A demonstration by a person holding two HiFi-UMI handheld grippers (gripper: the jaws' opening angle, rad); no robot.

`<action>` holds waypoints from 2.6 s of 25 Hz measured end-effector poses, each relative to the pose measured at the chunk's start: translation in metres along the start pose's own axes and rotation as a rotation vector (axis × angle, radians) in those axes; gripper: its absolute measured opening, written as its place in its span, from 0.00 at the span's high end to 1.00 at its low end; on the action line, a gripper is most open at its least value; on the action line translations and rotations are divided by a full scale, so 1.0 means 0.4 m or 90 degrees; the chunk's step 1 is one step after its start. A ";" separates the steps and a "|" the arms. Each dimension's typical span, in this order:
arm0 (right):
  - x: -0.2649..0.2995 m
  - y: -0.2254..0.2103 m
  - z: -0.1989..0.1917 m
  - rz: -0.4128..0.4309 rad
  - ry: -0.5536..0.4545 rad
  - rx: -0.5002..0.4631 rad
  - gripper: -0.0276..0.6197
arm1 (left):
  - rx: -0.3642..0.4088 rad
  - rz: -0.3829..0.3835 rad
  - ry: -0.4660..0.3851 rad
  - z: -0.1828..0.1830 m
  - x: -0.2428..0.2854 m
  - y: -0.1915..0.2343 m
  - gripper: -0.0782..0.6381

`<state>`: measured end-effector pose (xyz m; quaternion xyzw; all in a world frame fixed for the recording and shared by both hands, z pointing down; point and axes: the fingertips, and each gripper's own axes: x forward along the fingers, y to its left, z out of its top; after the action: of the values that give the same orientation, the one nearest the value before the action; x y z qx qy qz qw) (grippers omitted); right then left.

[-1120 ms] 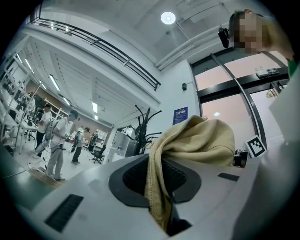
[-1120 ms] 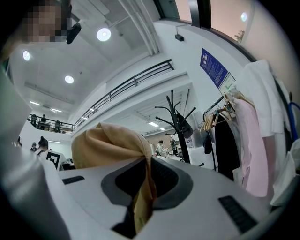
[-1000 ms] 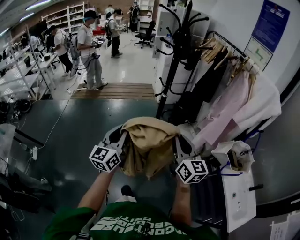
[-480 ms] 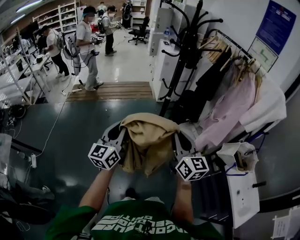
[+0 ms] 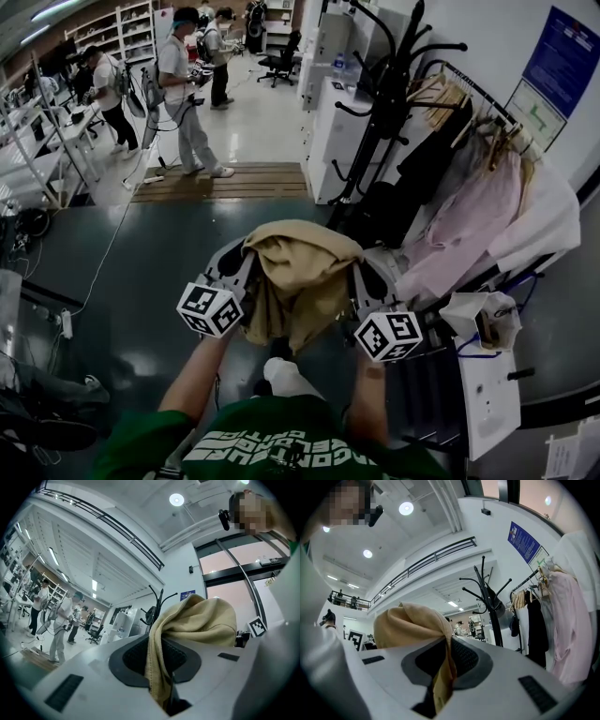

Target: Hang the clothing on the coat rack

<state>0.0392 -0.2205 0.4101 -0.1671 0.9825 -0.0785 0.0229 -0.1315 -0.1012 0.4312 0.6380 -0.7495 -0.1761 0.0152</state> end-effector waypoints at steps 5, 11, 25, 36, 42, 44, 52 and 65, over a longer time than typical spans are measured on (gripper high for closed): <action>0.057 -0.023 0.012 -0.002 -0.013 -0.001 0.89 | 0.003 -0.017 0.001 0.006 0.054 0.032 0.82; 0.131 -0.055 0.033 -0.018 -0.031 0.001 0.89 | 0.009 -0.043 0.005 0.024 0.135 0.079 0.82; 0.242 -0.139 0.135 -0.066 -0.075 -0.013 0.89 | 0.027 -0.120 0.001 0.094 0.349 0.132 0.82; 0.301 -0.142 0.277 -0.069 -0.127 -0.035 0.89 | 0.038 -0.175 -0.041 0.226 0.461 0.138 0.83; 0.345 -0.149 0.364 -0.071 -0.154 -0.052 0.89 | 0.056 -0.209 -0.054 0.293 0.529 0.140 0.83; 0.359 -0.151 0.390 -0.069 -0.162 -0.060 0.89 | 0.052 -0.218 -0.059 0.318 0.552 0.144 0.82; 0.414 -0.200 0.483 -0.083 -0.180 -0.072 0.89 | 0.042 -0.243 -0.063 0.370 0.672 0.158 0.83; 0.503 -0.313 0.608 -0.124 -0.179 -0.092 0.89 | 0.024 -0.248 -0.060 0.422 0.857 0.160 0.83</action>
<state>-0.0924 -0.4394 0.1865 -0.2722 0.9519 0.0148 0.1398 -0.2976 -0.3816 0.2220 0.7624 -0.6147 -0.1913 -0.0658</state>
